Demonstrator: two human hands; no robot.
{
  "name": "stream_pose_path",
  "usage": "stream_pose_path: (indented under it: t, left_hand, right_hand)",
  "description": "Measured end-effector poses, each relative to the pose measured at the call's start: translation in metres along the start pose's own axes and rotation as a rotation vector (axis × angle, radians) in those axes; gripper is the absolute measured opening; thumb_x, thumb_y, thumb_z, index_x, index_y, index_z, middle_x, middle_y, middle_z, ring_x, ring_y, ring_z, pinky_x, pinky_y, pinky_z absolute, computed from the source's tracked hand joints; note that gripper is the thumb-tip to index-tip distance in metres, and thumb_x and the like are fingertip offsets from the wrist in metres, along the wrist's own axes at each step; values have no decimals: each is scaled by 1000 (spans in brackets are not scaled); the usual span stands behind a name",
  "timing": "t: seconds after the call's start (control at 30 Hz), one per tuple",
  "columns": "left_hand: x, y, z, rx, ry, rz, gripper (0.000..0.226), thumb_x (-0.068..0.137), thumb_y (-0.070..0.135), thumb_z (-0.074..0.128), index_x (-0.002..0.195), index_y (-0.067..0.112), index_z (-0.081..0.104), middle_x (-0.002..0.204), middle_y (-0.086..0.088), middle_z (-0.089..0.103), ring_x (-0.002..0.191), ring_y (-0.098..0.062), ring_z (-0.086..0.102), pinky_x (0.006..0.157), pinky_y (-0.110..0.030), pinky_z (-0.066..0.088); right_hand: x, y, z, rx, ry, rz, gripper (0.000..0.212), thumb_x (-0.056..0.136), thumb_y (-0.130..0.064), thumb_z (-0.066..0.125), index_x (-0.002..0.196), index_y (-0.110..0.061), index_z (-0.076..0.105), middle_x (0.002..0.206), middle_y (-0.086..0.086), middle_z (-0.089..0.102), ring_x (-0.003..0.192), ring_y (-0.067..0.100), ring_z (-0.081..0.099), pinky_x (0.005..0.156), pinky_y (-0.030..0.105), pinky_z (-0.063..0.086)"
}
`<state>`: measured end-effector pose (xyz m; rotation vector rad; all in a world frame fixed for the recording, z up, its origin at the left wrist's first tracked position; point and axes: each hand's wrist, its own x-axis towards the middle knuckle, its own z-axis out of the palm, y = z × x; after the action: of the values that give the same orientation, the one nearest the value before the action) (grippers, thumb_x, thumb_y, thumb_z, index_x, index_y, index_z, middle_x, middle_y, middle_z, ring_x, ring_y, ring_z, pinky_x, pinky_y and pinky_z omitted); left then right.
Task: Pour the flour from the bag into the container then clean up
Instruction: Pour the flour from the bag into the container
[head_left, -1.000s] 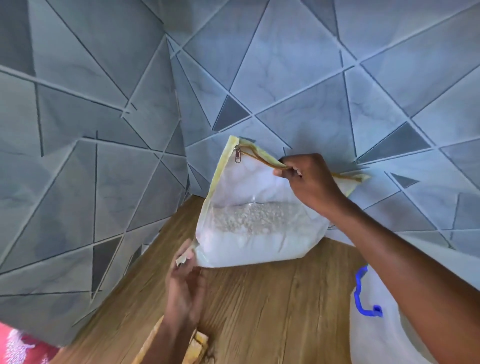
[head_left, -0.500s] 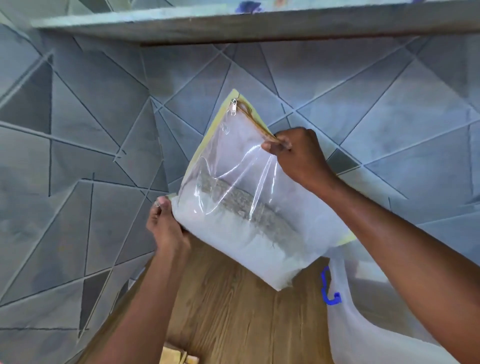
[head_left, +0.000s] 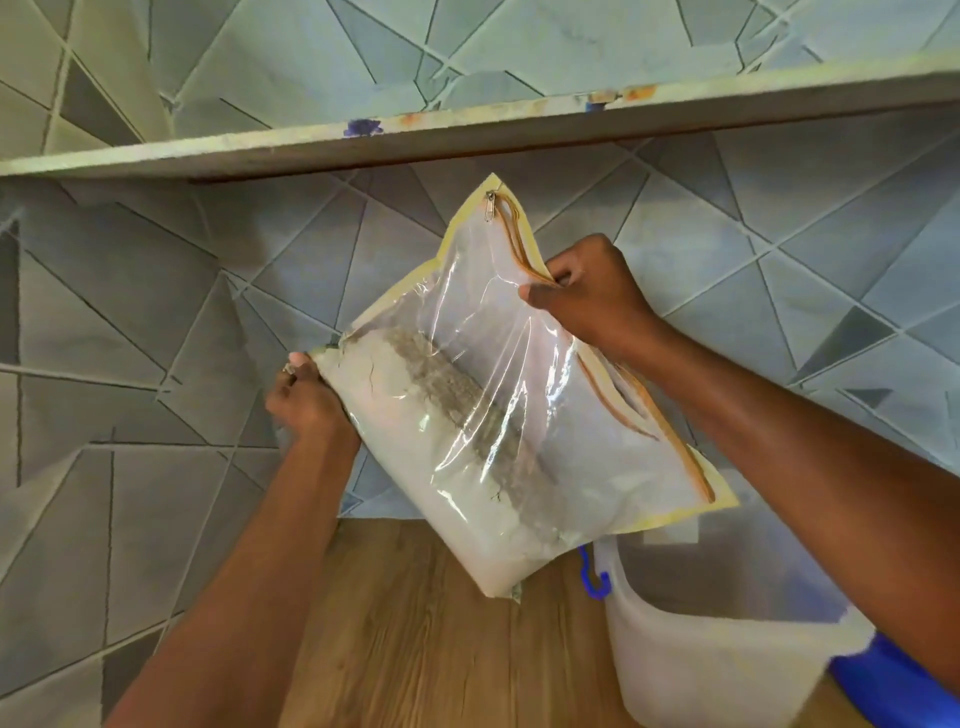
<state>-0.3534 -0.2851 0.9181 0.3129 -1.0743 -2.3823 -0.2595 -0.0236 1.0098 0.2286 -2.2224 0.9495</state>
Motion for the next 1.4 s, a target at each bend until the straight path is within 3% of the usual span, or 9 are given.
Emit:
stream_pose_path:
  t: [0.23,0.3,0.47,0.53,0.7,0.87,1.1,1.2,1.4]
  left_hand:
    - [-12,-2,27,11,-17,58,29,103,19,55,75,14,59,75,1,64,61,-7,61,59,-22,56]
    - [-19,-1,34,33,-12,85,30,104,21,53,76,13,60,75,1,64,60,-6,60,57,-20,56]
    - [-33,3,51,78,-18,118,26,105,24,51,88,8,61,75,3,63,59,-3,59,52,-15,52]
    - [-37,4,58,90,-22,113,29,106,25,51,81,13,58,75,3,62,61,-5,60,58,-19,55]
    - [-39,1,69,174,-43,129,30,104,31,52,76,20,58,74,5,62,67,-11,59,67,-25,53]
    - [-50,-1,86,223,-76,184,35,105,29,51,71,22,54,68,7,55,61,-7,50,63,-22,47]
    - [-64,-4,105,239,-125,220,34,106,25,49,72,21,54,69,6,56,60,-5,50,59,-19,47]
    - [-64,-7,110,260,-127,220,33,106,27,50,73,21,54,70,6,58,61,-7,52,59,-20,47]
    - [-67,-11,117,305,-124,269,36,105,29,49,69,21,52,70,5,56,64,-10,51,61,-23,45]
  right_hand:
    - [-6,14,-25,-34,12,86,35,82,-23,80,56,-7,62,53,-2,50,45,10,50,54,19,39]
    - [-11,18,-30,-21,24,83,30,81,-23,81,64,-2,69,58,5,59,51,15,57,55,19,42]
    - [-16,26,-38,-50,108,60,37,77,-28,82,83,8,72,84,25,73,74,36,70,67,41,57]
    - [-16,26,-44,-57,124,56,40,75,-29,83,83,9,71,90,28,71,80,40,69,71,45,58]
    - [-17,33,-56,-37,121,88,29,84,-28,81,90,0,75,92,14,73,85,25,70,76,33,59]
    - [-21,54,-65,-31,92,169,27,86,-25,78,101,-3,72,102,10,72,92,23,69,87,41,60]
    - [-27,69,-79,15,134,147,20,86,-20,78,84,-2,71,82,6,67,78,18,61,68,24,43]
    - [-26,78,-84,-27,73,125,40,86,-21,77,68,6,54,67,5,45,62,15,44,60,26,33]
    - [-21,92,-94,-26,-32,97,40,95,-24,67,64,-7,49,65,4,47,68,17,50,61,27,34]
